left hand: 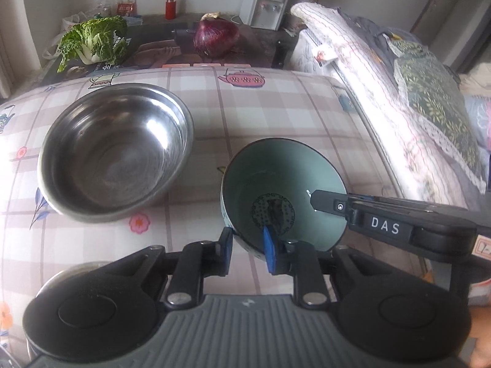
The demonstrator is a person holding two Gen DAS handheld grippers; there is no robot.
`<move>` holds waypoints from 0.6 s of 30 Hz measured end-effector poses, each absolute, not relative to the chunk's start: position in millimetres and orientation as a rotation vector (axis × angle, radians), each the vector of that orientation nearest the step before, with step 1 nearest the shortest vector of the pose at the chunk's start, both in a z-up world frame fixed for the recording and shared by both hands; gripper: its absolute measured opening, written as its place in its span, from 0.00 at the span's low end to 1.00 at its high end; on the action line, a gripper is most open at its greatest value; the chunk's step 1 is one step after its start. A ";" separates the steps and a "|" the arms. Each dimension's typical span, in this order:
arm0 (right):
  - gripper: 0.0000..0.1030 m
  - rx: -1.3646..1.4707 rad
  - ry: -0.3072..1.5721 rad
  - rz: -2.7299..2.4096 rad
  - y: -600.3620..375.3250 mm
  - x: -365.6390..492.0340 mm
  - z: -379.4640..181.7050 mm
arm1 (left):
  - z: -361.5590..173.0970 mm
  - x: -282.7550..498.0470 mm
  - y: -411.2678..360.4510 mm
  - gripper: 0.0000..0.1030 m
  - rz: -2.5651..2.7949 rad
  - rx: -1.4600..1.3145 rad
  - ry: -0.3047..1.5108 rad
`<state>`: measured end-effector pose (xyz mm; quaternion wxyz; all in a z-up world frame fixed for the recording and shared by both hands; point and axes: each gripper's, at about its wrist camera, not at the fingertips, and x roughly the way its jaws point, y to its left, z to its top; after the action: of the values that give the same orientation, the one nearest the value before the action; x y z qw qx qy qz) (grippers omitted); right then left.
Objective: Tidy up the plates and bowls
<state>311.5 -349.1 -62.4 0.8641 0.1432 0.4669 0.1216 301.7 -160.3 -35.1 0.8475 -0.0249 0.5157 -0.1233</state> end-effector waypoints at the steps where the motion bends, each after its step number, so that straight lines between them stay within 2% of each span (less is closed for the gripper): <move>1: 0.15 0.284 0.977 0.260 -347.1 306.4 -61.5 | -34.9 298.5 -161.3 0.22 -0.264 -0.039 1.085; 5: 0.17 0.248 0.961 0.267 -343.7 293.8 -58.4 | -36.0 295.2 -167.0 0.23 -0.266 0.016 1.054; 9: 0.18 0.280 0.960 0.268 -348.0 293.7 -60.0 | -43.5 300.9 -174.1 0.31 -0.267 0.061 1.047; 18: 0.18 0.298 0.949 0.261 -349.0 291.6 -62.0 | -60.2 309.3 -178.0 0.28 -0.245 0.069 1.050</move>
<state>291.6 -349.0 -62.0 0.8708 0.1424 0.4538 0.1247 309.3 -178.0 -60.2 0.8577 0.0327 0.4996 -0.1167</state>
